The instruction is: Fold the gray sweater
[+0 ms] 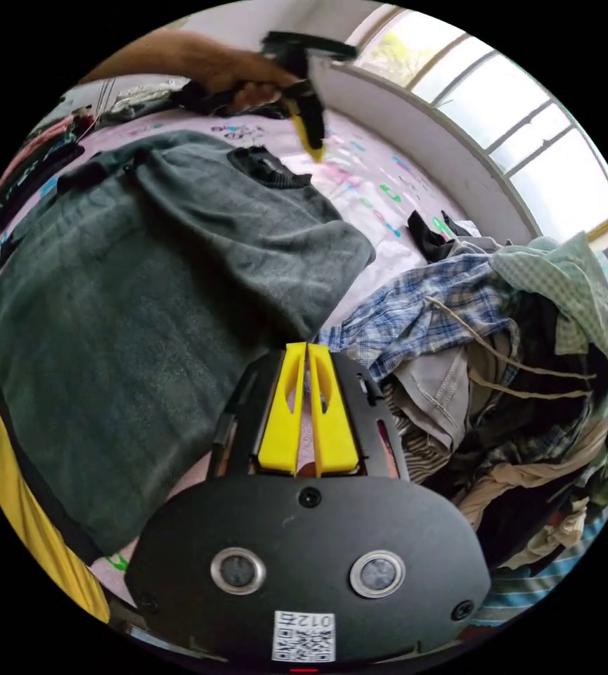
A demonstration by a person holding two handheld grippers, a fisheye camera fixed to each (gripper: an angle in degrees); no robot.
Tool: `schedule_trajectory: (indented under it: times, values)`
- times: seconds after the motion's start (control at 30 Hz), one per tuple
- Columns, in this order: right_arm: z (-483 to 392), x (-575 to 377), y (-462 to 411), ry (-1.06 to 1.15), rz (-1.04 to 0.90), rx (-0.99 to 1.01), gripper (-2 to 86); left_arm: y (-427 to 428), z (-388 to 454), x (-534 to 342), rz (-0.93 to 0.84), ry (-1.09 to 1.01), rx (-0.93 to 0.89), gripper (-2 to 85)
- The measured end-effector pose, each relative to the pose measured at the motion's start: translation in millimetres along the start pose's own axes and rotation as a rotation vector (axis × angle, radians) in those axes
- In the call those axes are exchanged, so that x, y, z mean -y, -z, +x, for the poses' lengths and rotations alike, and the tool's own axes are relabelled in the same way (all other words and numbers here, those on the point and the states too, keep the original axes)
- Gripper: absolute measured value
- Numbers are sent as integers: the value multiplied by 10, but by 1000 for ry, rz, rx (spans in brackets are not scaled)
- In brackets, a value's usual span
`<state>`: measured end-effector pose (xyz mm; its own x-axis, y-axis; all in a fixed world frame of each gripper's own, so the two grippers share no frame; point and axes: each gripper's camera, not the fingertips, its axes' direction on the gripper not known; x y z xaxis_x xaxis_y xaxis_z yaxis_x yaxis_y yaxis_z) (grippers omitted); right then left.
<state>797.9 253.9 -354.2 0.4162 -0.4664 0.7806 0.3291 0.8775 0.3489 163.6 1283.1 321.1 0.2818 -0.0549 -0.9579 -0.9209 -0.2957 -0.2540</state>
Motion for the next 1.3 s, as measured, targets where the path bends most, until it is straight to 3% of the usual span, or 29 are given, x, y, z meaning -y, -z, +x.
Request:
schedule_trajectory:
  times: [0.2, 0.4, 0.47, 0.6, 0.73, 0.83, 0.93, 1.07, 1.2, 1.3]
  values:
    - [608, 351, 205, -184, 122, 87, 1, 488, -782, -1932, -49, 326, 166, 28]
    - [1209, 1017, -505, -385, 52, 276, 0, 630, -1376, -3112, -3, 615, 164, 35]
    - [1320, 1159, -958, -435, -126, 341, 0, 567, -1484, -3183, -11, 633, 127, 36]
    - [1483, 1228, -974, -492, -126, 355, 0, 588, -1643, -3236, -19, 639, 77, 35]
    - [1222, 1530, -502, -283, 79, 289, 3, 917, -1543, -3276, 7, 556, 85, 35]
    - [1000, 1867, -607, -123, 58, 230, 9, 1115, -1421, -3300, 39, 510, 120, 51]
    - [1048, 2087, -832, -73, 1, 256, 13, 960, -1473, -3184, -79, 475, 123, 52]
    - [1363, 2093, -999, -133, -57, 251, 11, 991, -1424, -3123, -125, 420, 184, 25]
    - [1784, 1851, -766, -306, 34, 253, 6, 1583, -1366, -3148, -15, 394, 137, 11]
    - [1917, 1615, -704, -375, 57, 244, 6, 1795, -1534, -3134, -40, 399, 124, 8]
